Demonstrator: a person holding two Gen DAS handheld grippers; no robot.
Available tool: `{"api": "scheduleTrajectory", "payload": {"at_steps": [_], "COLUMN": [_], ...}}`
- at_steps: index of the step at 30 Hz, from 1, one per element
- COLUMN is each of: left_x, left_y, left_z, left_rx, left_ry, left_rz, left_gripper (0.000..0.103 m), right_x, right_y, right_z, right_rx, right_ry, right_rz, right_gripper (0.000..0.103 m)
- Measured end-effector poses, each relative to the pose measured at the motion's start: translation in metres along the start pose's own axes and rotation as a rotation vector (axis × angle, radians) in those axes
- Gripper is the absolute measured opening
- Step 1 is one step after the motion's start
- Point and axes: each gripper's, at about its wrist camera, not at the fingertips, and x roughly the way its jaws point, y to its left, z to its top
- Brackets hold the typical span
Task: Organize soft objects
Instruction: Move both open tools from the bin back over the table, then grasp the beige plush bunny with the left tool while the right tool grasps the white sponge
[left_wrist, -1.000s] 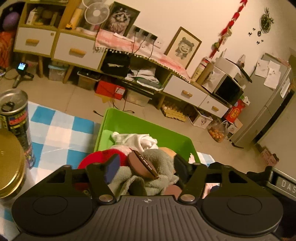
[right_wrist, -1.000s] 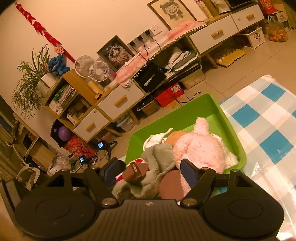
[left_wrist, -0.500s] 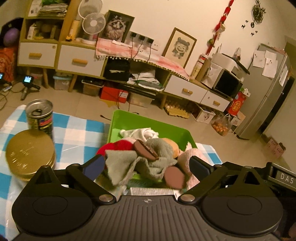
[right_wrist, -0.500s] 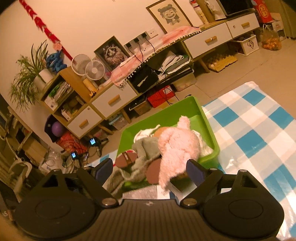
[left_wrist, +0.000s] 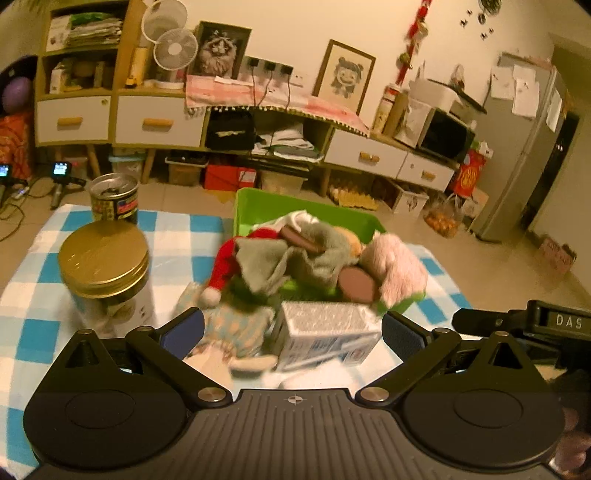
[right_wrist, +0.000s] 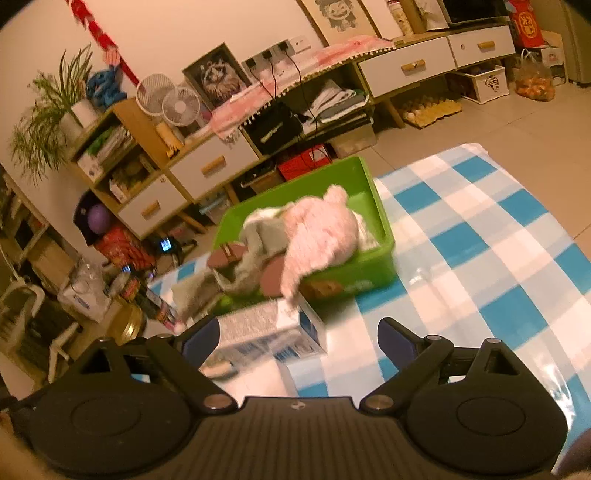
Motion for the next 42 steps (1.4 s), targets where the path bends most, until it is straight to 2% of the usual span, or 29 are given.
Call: {"api": "scheduleTrajectory", "payload": {"at_steps": [14,24,31,35,42], "left_x": [-0.013,0.002,0.022,0.025,0.03], "left_y": [0.033,0.046,0.047,0.037,0.036], "left_z": [-0.043,-0.077,-0.1,-0.109,-0.111], "left_rx": [0.073,0.084,0.102,0.18,0.189], "left_ry": [0.038,0.151,0.232,0.192,0.118], "left_rz": [0.093,0.116,0.136,0.159,0.15], "left_gripper": [0.098,0.098,0.098,0.098,0.099], "right_x": [0.003,0.02,0.037,0.04,0.044], "right_y": [-0.006,0.003,0.021,0.03,0.038], "right_z": [-0.048,-0.082,-0.117,-0.13,-0.138], "right_rx": [-0.132,-0.222,-0.351,-0.454,-0.529], "right_ry": [0.086,0.156,0.23,0.214,0.157], "right_rz": [-0.061,-0.089,-0.094,-0.125,-0.147], "right_gripper": [0.064,0.064,0.065,0.073,0.075]}}
